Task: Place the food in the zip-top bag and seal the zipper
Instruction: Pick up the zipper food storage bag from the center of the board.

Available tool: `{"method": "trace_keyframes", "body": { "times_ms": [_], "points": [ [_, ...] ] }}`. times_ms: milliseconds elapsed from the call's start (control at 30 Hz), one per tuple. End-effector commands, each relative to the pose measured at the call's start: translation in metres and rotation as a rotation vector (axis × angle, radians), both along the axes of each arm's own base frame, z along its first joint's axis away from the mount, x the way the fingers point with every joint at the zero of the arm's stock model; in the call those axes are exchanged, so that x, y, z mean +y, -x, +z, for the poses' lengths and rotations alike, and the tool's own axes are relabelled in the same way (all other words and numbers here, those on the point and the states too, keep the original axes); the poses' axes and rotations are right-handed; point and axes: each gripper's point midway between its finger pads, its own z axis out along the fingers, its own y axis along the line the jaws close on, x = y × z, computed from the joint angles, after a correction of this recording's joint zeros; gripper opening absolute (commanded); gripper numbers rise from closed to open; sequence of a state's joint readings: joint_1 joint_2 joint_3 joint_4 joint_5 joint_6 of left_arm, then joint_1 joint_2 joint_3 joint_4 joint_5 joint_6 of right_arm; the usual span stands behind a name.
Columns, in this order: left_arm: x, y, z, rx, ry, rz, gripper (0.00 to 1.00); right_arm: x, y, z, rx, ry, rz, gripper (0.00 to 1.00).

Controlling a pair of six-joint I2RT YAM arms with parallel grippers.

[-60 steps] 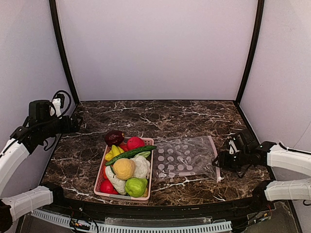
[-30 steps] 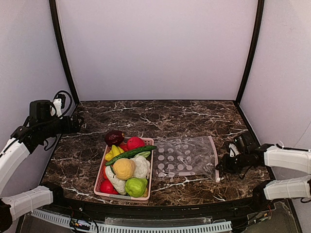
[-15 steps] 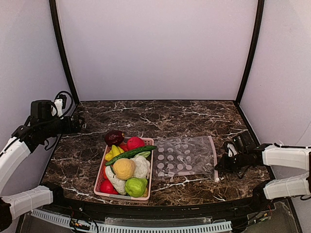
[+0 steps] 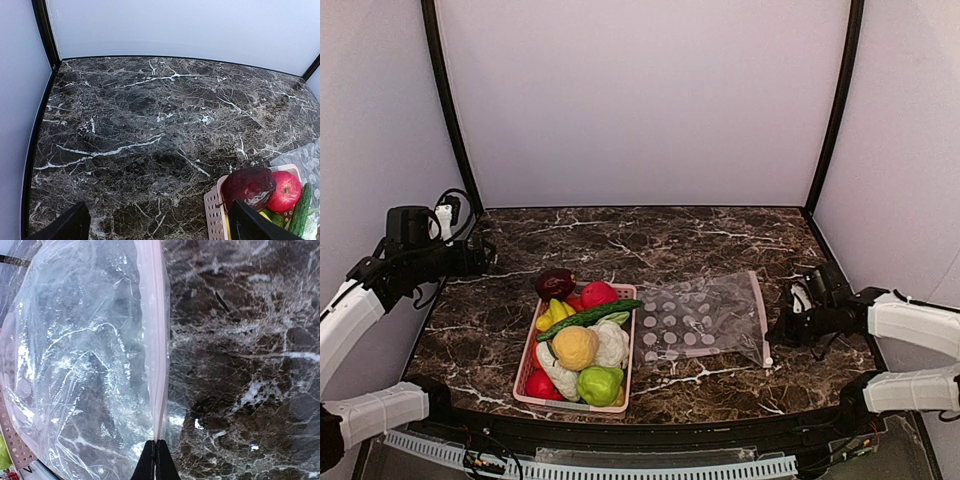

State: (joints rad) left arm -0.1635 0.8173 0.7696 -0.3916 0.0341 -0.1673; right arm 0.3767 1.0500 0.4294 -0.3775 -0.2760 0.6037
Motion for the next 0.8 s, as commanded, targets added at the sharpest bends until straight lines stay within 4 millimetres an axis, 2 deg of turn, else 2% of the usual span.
{"method": "trace_keyframes", "body": {
  "times_ms": [0, 100, 200, 367, 533, 633, 767],
  "points": [
    [-0.007, 0.003, 0.002, -0.008, -0.029, -0.035, 0.96, -0.004, -0.011, 0.044, -0.087, 0.017, -0.003, 0.00],
    [-0.026, 0.005, 0.014, -0.020, -0.033, -0.097, 0.95, -0.007, -0.015, 0.074, -0.134, 0.034, -0.003, 0.00],
    [-0.047, 0.002, 0.039, -0.041, -0.039, -0.147, 0.94, -0.010, -0.019, 0.109, -0.178, 0.055, 0.004, 0.00],
    [-0.089, 0.002, 0.072, -0.054, 0.035, -0.260, 0.94, -0.020, -0.033, 0.178, -0.295, 0.125, 0.002, 0.00],
    [-0.129, 0.013, 0.085, -0.054, 0.086, -0.361, 0.94, -0.022, -0.045, 0.240, -0.396, 0.145, -0.014, 0.00],
    [-0.147, 0.017, 0.083, -0.047, 0.129, -0.405, 0.94, -0.012, -0.051, 0.255, -0.417, 0.116, 0.011, 0.00],
    [-0.172, 0.026, 0.075, -0.028, 0.191, -0.463, 0.94, 0.011, -0.055, 0.239, -0.384, 0.104, 0.052, 0.00]
  ]
}}
